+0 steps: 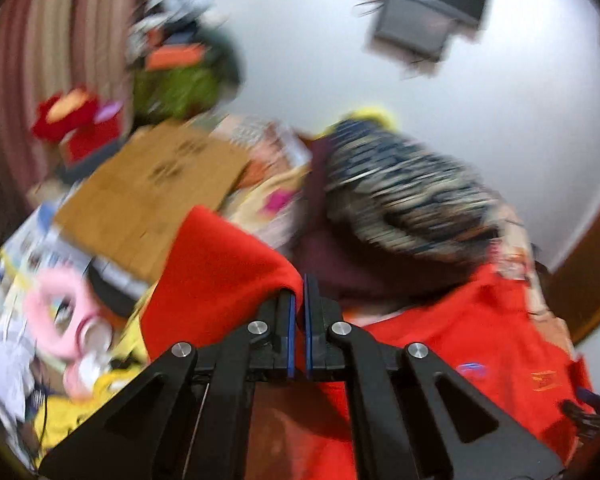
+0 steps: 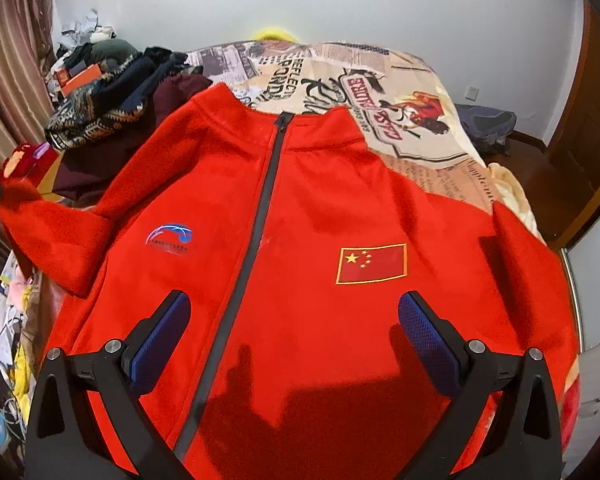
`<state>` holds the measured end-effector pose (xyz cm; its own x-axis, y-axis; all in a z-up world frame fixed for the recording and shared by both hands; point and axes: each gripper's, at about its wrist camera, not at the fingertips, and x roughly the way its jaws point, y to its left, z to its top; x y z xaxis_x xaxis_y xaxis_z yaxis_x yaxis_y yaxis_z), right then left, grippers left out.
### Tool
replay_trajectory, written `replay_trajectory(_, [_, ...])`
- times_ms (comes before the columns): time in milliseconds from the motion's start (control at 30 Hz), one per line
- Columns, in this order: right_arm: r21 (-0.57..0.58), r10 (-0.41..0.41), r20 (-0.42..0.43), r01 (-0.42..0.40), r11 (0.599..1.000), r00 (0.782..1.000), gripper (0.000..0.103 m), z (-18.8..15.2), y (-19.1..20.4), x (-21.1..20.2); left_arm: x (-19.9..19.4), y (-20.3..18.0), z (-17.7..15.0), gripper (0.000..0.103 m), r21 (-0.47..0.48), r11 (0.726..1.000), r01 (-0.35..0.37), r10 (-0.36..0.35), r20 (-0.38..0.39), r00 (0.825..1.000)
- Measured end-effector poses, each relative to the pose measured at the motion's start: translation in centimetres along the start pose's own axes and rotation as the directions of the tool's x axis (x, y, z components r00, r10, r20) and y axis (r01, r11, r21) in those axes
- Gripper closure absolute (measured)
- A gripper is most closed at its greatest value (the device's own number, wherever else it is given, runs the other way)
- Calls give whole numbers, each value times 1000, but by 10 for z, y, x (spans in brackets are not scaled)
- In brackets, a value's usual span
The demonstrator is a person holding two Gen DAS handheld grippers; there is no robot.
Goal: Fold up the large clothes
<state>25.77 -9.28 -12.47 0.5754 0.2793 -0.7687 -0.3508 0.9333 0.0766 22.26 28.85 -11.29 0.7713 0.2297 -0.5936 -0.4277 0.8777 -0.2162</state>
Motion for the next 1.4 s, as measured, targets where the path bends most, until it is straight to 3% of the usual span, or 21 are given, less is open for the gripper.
replay_trajectory(167, [-1, 7, 18, -7, 1000, 1000, 0, -1, -8, -11, -30, -96, 11, 101, 184, 972, 144, -153, 38, 987])
replay_trajectory(367, [4, -13, 14, 13, 1000, 1000, 0, -9, -26, -18, -23, -191, -18, 101, 331, 905, 267, -264, -57, 963])
replay_trajectory(600, [73, -50, -2, 50, 996, 999, 0, -22, -67, -27, 30, -273, -99, 101, 460, 822, 336, -220, -288, 932])
replay_trajectory(733, [106, -60, -7, 60, 993, 998, 0, -27, -81, -31, 55, -292, -146, 100, 503, 776, 381, -169, -416, 894])
replay_trajectory(867, [93, -61, -4, 61, 994, 998, 0, -27, -79, -34, 63, -293, -176, 91, 532, 748, 398, -120, -481, 869])
replay_trajectory(933, [68, -61, 2, 60, 996, 998, 0, -26, -75, -35, 58, -289, -177, 74, 526, 746, 407, -123, -492, 862])
replay_trajectory(1067, [1, -42, 19, 42, 999, 999, 0, -17, -55, -35, 33, -267, -159, 45, 533, 754, 384, -154, -424, 892])
replay_trajectory(1233, [-94, -17, 37, 20, 995, 999, 0, 0, -17, -28, 3, -212, -116, 35, 500, 823, 271, -124, -308, 943])
replay_trajectory(1400, [-206, 21, 46, -11, 978, 999, 0, 16, 35, -17, -12, -154, -85, 18, 462, 870, 171, -80, -211, 974])
